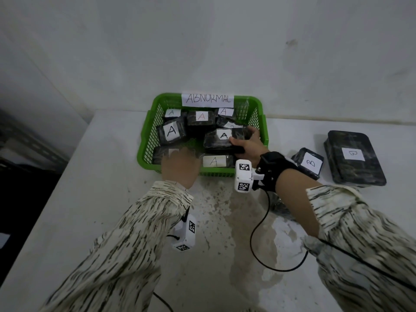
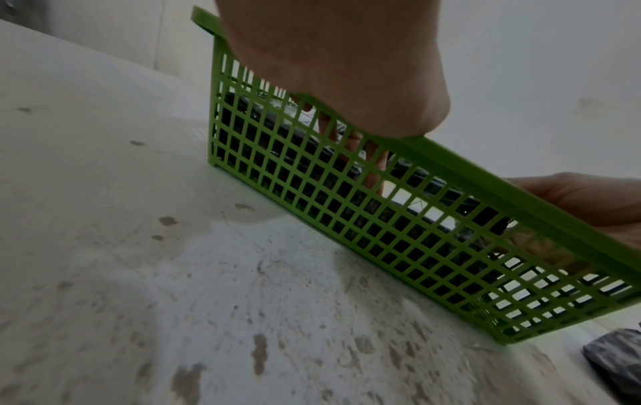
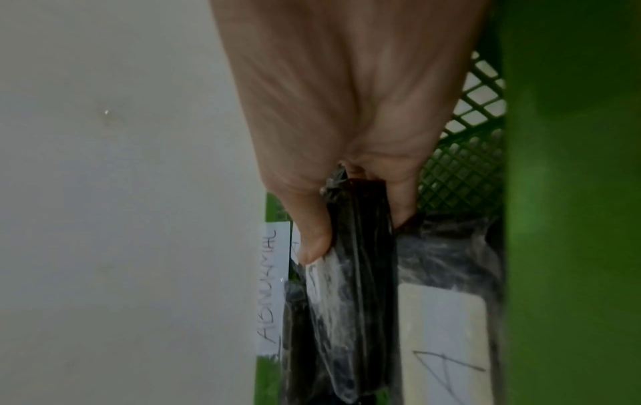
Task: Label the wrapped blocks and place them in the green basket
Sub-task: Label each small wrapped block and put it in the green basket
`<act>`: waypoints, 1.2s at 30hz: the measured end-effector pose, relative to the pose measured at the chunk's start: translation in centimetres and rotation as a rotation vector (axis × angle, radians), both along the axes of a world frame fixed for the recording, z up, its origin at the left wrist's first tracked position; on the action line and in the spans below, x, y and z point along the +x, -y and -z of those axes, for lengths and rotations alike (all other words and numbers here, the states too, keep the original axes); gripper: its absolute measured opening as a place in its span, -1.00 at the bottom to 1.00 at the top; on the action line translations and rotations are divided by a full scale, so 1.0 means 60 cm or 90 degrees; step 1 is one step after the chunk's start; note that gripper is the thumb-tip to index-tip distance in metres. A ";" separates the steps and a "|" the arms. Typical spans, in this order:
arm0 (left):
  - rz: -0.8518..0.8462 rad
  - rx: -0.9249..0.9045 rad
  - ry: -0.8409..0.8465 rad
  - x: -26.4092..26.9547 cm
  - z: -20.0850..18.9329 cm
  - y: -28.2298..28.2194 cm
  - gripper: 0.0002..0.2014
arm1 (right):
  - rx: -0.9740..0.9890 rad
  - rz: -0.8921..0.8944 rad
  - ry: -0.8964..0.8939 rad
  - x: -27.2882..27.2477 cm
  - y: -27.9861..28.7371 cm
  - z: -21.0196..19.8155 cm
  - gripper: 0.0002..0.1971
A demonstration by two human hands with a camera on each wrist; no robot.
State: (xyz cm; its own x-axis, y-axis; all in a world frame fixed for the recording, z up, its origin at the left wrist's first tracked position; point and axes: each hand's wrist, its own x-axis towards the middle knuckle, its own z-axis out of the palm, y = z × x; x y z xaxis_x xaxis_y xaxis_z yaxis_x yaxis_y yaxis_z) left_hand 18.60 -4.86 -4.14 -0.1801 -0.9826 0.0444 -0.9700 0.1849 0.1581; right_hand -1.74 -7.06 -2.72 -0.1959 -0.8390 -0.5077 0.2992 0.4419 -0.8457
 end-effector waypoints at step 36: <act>0.091 0.018 -0.025 0.013 0.002 -0.007 -0.31 | 0.092 -0.179 -0.448 0.006 0.010 0.014 -0.15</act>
State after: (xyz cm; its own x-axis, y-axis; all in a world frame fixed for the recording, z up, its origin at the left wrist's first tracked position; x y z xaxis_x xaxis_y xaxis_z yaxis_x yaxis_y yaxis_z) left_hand 19.41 -4.45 -4.28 -0.3176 -0.9479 0.0263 -0.9268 0.3161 0.2029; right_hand -1.36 -7.65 -3.58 -0.3022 -0.8399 -0.4508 -0.4276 0.5421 -0.7234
